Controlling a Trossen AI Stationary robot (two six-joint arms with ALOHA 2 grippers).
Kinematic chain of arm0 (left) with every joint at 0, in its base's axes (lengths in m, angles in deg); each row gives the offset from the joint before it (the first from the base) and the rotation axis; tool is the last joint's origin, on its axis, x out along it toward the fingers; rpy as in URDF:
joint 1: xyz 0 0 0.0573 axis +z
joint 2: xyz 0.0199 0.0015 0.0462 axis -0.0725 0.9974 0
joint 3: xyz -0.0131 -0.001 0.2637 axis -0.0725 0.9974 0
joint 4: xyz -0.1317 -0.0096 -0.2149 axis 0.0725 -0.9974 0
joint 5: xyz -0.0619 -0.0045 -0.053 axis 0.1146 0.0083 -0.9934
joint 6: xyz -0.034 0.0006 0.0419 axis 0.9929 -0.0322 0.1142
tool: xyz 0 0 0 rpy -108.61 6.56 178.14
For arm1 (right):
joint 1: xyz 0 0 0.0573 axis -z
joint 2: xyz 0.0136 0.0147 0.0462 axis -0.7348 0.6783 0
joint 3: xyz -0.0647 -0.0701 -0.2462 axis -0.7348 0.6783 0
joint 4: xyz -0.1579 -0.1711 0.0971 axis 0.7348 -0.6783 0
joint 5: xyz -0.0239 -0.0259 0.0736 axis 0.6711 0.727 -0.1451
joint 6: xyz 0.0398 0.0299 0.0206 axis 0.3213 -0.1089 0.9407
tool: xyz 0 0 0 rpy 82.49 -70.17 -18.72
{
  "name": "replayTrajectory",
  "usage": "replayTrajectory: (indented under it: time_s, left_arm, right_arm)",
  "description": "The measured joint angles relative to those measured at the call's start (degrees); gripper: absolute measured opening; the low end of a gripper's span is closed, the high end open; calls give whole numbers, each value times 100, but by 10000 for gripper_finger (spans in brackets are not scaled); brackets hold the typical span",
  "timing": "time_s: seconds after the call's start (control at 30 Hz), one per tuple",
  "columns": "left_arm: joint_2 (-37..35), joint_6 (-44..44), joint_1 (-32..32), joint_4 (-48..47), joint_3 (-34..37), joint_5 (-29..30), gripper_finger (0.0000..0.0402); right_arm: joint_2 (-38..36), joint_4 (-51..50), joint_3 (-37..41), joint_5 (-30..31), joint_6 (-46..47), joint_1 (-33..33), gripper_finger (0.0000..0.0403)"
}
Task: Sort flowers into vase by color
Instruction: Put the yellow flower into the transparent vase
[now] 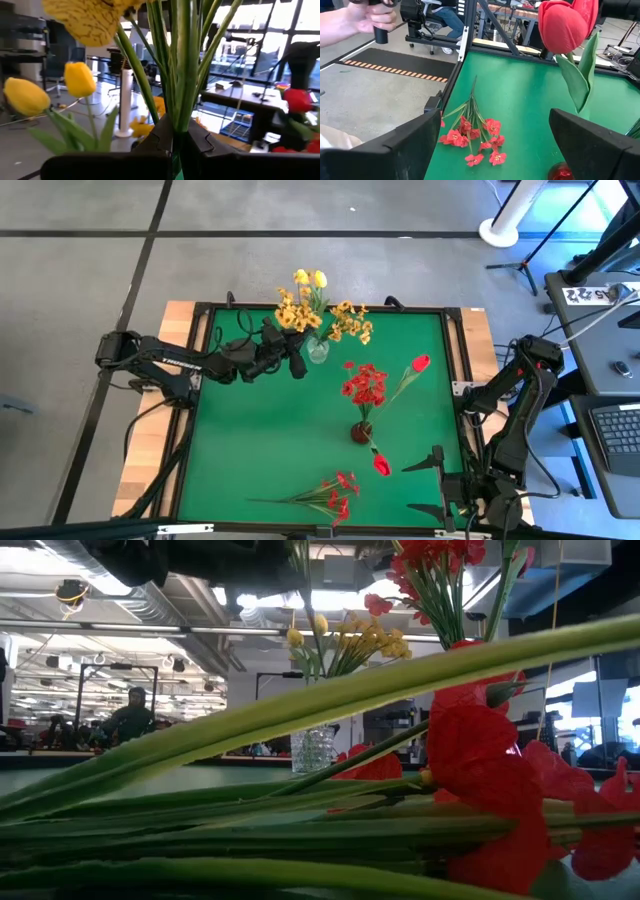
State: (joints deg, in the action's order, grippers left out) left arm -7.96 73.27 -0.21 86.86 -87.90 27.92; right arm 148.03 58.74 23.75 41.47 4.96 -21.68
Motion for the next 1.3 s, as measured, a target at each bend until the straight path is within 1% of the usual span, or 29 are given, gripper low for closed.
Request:
replayTrajectory:
  time_s: [0.2,0.33,0.43,0.57,0.67,0.8,1.03,1.17,1.3]
  left_arm:
    - [0,-215,287,-70,0,114,5]
    - [11,-175,489,-96,0,91,5]
    - [125,-83,621,-158,-9,-126,5]
    - [414,32,760,-268,-9,-142,4]
    - [657,260,813,-257,-9,-163,3]
    - [889,288,818,-265,-9,-162,3]
    - [960,350,815,-475,-9,-152,3]
    - [960,433,818,-689,-9,-148,26]
    - [960,495,785,-1097,-9,-148,71]
  right_arm:
    - [0,2,0,0,17,0,369]
    - [1,2,0,0,17,0,369]
    - [2,-23,0,2,17,0,369]
    - [3,-39,2,36,17,0,369]
    - [4,-39,2,35,20,0,369]
    - [4,-100,2,35,111,0,369]
    - [4,-137,3,63,162,0,369]
    - [4,-135,4,96,162,0,369]
    - [4,-124,4,96,176,0,369]
